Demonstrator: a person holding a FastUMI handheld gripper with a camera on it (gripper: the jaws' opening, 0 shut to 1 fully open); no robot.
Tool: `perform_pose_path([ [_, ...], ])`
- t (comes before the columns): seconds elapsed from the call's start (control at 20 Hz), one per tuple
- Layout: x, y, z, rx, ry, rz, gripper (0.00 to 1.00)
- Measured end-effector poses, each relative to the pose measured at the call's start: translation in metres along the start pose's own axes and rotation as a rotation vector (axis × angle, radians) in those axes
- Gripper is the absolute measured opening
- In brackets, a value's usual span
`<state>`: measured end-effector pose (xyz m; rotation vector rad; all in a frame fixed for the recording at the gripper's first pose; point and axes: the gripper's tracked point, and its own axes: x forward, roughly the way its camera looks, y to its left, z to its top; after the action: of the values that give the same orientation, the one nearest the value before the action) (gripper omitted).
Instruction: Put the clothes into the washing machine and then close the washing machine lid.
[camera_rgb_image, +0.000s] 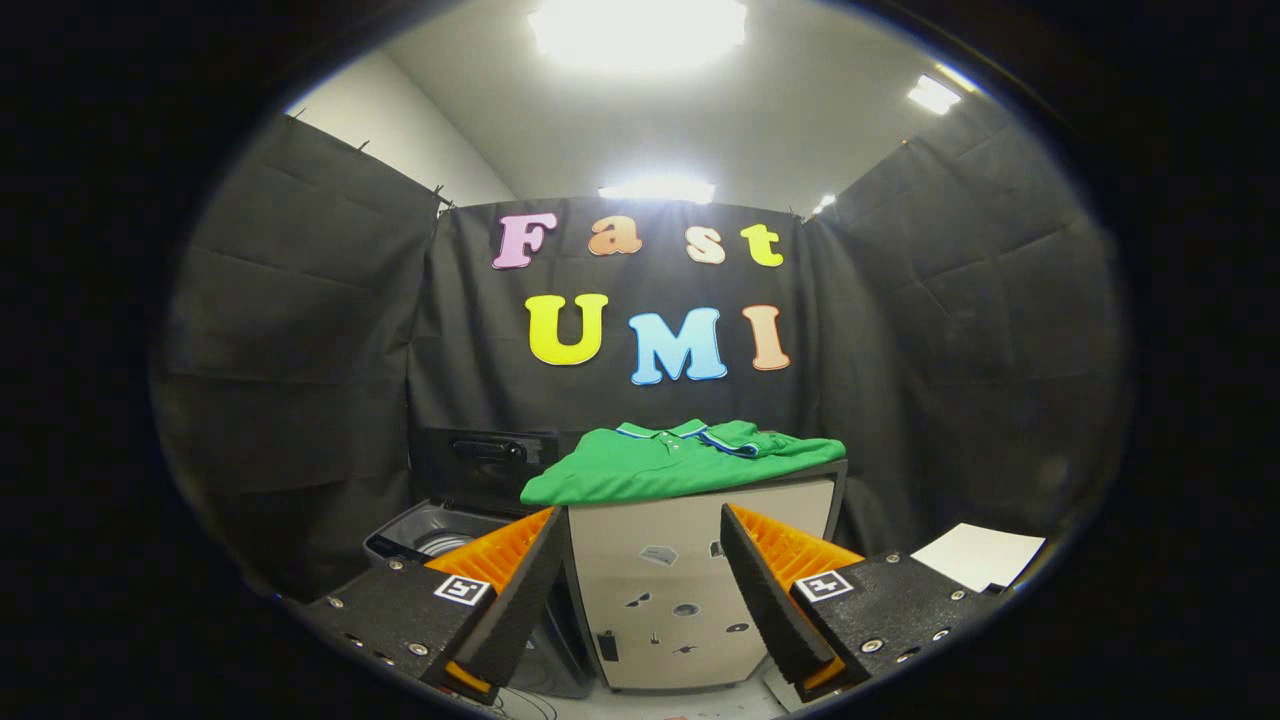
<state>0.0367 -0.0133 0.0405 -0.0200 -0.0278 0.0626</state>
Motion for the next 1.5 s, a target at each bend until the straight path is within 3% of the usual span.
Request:
perform_pose_path([
  [0.9, 0.132, -0.057, 0.048, 0.038, 0.022, 0.004, 0.95],
  [1.5, 0.243, -0.062, 0.017, 0.043, 0.219, 0.056, 0.95],
])
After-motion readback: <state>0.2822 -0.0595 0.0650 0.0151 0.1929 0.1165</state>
